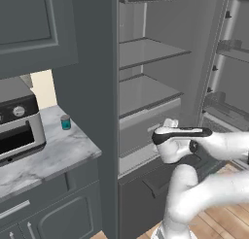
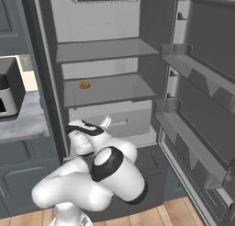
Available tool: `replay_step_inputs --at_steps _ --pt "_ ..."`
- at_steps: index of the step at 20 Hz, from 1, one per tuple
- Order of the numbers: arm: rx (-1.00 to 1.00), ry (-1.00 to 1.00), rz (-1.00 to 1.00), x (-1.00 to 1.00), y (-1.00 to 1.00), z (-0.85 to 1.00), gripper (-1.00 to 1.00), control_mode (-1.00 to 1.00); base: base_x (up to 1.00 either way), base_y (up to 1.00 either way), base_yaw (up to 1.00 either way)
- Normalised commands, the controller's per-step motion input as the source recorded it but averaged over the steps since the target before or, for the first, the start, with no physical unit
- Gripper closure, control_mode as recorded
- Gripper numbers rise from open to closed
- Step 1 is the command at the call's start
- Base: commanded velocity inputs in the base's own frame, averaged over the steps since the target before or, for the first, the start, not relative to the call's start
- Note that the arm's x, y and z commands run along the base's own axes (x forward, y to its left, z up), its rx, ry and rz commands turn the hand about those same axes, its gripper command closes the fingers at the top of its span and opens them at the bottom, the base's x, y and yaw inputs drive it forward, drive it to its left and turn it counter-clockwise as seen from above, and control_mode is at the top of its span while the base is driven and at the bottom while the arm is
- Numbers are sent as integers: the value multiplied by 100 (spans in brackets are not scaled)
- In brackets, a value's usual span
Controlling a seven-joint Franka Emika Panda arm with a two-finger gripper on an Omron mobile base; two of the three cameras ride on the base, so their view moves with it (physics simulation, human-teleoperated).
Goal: Place the cucumber and bell pepper inside the fridge drawer. Close the drawer after placing the vegetables.
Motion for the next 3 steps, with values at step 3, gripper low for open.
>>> replay_step_inputs --at_steps 3 --pt "0 0 -9 -86 -45 72 -100 -100 0 0 0"
